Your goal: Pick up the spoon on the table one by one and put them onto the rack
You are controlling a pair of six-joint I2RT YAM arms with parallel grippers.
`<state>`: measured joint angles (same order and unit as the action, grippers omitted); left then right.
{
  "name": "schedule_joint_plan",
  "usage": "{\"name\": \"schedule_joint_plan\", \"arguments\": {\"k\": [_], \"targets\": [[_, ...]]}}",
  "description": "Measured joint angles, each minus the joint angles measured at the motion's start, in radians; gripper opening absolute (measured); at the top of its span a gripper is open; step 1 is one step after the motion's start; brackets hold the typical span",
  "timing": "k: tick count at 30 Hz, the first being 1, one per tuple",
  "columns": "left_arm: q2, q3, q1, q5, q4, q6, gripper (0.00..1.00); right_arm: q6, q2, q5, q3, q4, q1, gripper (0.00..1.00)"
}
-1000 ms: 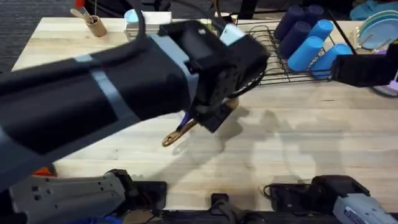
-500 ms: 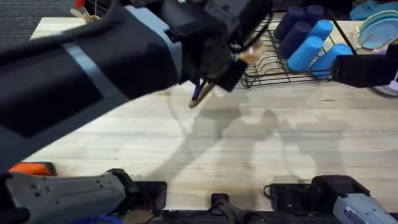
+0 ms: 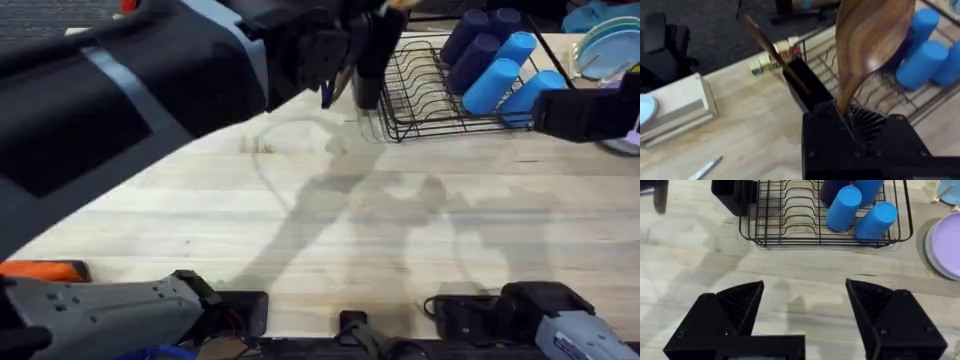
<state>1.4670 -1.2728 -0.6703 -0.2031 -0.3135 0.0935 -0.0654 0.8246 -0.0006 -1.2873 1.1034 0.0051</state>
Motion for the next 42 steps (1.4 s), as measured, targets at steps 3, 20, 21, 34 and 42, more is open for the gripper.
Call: {"name": "schedule_joint_plan", "arguments": {"k": [3,20,21,34,42], "targets": [[0.000,0.000,0.020,0.000,0.079,-0.001,0.045,-0.003,0.000,0.000,0.000,0.000,0.000,0.995],[0.182,0.000,0.063,0.152,0.531,0.001,0.045,-0.003,0.000,0.000,0.000,0.000,0.000,0.995],[0.204,0.000,0.063,0.161,0.558,0.001,0.045,-0.003,0.000,0.000,0.000,0.000,0.000,0.995],[0.318,0.000,0.063,0.211,0.676,0.001,0.045,-0.003,0.000,0.000,0.000,0.000,0.000,0.995],[0.339,0.000,0.070,0.211,0.626,0.001,0.045,-0.003,0.000,0.000,0.000,0.000,0.000,0.995]]}}
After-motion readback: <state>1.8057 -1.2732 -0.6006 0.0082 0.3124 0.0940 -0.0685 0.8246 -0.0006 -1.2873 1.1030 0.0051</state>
